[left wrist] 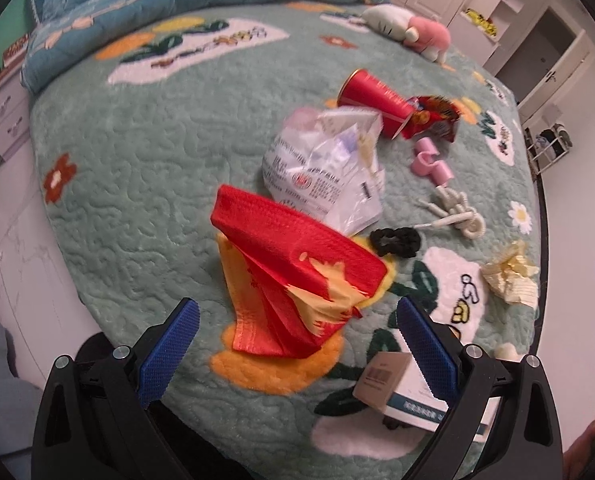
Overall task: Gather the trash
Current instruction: 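Grasp the red mask with the left tool while the right tool grasps the clear plastic bag, then carry the mask and plastic bag with both tools toward the orange bucket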
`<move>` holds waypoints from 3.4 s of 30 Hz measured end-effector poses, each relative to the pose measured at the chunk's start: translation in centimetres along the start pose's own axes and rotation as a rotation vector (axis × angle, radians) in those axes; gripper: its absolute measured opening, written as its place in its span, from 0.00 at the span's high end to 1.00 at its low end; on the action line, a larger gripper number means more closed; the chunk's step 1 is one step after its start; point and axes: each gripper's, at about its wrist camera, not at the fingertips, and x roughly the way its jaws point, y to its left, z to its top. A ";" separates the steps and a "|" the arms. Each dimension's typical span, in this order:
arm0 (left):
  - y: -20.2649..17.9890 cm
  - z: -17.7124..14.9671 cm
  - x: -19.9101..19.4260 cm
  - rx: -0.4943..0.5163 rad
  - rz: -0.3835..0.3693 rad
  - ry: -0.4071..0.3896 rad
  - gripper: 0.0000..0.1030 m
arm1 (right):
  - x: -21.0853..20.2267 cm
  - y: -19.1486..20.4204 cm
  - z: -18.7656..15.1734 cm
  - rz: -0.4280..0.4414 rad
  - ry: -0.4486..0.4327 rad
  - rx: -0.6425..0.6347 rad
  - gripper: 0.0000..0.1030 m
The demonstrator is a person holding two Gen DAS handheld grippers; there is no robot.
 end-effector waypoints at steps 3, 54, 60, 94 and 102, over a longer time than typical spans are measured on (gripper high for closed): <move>0.3 0.3 1.1 -0.023 0.002 0.030 0.05 | 1.2 -0.1 0.2 0.009 0.016 -0.017 0.04; 6.2 5.4 8.8 -0.003 -0.096 0.094 0.86 | 26.4 -1.0 1.7 0.147 0.447 -0.235 0.70; 6.1 5.1 8.4 0.000 -0.095 0.074 0.90 | 26.2 -1.3 2.0 0.175 0.423 -0.222 0.92; -17.9 -2.9 -9.3 0.643 -0.295 -0.228 0.91 | -16.4 -10.1 -5.1 -0.002 -0.207 0.236 0.92; -28.9 -7.5 -7.0 0.904 -0.428 -0.140 0.91 | -24.7 -16.2 -14.3 -0.243 -0.263 0.461 0.92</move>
